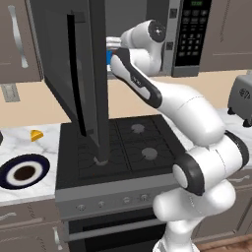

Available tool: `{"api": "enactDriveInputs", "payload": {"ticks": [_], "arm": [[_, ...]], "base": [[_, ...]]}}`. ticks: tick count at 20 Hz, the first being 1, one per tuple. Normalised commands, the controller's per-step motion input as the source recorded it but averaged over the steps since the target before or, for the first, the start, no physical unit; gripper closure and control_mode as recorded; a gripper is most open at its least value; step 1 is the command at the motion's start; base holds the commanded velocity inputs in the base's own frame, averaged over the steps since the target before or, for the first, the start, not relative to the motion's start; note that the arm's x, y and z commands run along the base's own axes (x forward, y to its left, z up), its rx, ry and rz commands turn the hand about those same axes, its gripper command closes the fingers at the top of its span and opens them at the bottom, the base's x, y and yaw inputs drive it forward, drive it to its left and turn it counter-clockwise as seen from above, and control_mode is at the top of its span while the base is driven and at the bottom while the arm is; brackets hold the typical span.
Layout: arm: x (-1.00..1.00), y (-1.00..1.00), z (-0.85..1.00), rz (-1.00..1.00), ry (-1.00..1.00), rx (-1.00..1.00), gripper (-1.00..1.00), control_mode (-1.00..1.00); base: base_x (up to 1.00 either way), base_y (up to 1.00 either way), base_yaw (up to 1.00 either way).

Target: Pick the bell pepper from the counter and place it in the microwave. Then turn on the microwave.

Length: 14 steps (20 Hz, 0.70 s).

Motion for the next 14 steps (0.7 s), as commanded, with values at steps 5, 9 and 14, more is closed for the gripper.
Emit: {"api": "enactDriveInputs", "payload": {"ticks": [5, 9, 14], "arm": [[0.32, 0.19, -0.09, 0.03, 0.05, -0.05, 1.00, -1.00], [0.28, 0.12, -0.02, 0.03, 0.00, -0.03, 1.00, -1.00], [0.24, 0.06, -0.05, 0.02, 0.00, -0.04, 1.00, -1.00]], "base": [[0.00, 0.00, 0.00], [0.00, 0.00, 0.00], [0.00, 0.00, 0.00]]}}
